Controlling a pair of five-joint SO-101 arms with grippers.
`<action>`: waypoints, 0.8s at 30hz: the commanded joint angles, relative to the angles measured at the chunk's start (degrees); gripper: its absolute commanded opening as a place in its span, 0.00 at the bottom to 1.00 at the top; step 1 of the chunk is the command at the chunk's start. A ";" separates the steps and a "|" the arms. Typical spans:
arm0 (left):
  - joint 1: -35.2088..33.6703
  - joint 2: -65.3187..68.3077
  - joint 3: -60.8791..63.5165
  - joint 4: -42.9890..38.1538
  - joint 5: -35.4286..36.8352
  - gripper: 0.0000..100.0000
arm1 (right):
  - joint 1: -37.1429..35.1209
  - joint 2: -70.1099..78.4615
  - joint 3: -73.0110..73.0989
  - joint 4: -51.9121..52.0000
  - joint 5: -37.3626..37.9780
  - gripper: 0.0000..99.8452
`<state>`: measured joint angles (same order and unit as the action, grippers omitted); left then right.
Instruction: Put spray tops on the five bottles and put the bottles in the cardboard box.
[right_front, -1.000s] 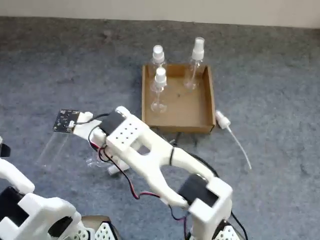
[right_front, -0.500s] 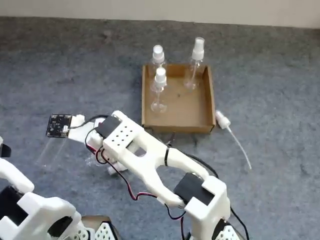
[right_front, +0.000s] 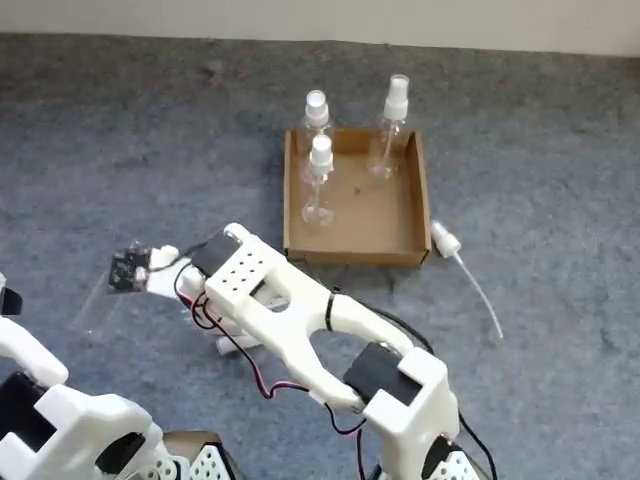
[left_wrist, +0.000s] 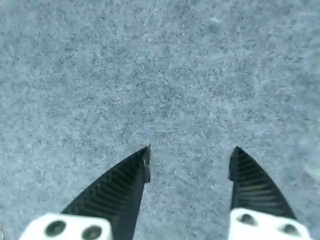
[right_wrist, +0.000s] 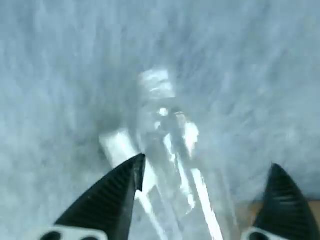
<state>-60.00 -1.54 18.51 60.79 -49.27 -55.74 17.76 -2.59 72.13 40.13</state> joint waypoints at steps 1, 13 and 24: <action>0.31 -0.22 -1.71 -0.35 -0.18 0.22 | 0.57 -2.15 -2.24 0.13 1.85 0.38; 0.13 -0.22 -1.71 -0.35 -0.18 0.22 | 0.66 4.88 -2.51 -5.41 1.49 0.38; -0.22 -0.22 -1.71 -0.35 -0.18 0.22 | 1.45 8.04 -10.33 -4.97 -0.88 0.11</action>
<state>-60.00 -1.54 18.51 60.79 -49.27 -55.38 26.73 -7.34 67.47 40.48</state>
